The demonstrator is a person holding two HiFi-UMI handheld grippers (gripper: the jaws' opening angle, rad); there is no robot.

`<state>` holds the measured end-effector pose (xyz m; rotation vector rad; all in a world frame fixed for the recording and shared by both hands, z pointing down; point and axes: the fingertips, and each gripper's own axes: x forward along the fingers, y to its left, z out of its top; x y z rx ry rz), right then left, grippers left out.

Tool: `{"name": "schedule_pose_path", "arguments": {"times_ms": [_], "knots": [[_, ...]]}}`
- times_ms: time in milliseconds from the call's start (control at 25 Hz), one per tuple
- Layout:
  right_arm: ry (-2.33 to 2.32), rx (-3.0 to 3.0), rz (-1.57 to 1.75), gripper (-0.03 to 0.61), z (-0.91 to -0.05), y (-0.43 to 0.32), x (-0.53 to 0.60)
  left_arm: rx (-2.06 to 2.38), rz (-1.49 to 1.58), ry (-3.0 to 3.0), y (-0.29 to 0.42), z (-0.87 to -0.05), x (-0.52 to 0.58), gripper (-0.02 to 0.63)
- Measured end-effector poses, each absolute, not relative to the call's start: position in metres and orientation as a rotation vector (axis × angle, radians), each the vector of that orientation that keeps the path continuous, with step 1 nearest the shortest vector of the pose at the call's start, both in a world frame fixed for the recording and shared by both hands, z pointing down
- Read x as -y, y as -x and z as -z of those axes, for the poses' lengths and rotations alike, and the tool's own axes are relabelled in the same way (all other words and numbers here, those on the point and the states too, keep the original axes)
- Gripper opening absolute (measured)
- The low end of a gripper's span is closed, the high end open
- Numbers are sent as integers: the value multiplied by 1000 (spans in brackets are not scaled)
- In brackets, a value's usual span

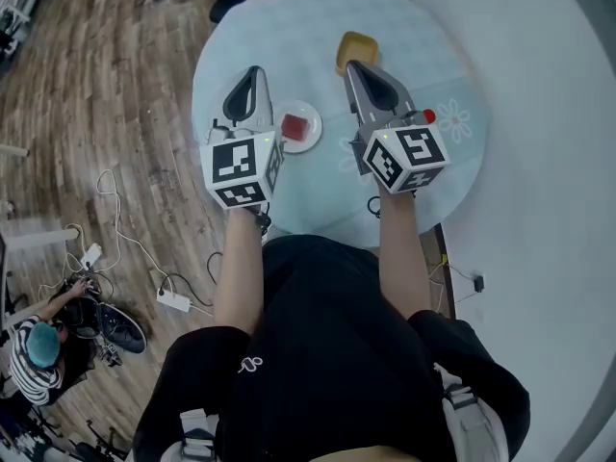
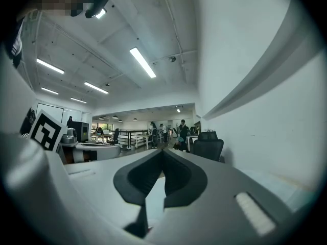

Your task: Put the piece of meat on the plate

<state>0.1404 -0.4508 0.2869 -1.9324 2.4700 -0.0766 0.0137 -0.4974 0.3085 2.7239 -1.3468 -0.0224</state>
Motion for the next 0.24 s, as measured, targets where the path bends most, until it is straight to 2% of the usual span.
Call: {"name": "schedule_pose_path", "arguments": {"times_ms": [240], "knots": [[1933, -2481, 78, 8, -277, -136, 449, 1366, 22, -2711, -7, -299, 496, -5]]}}
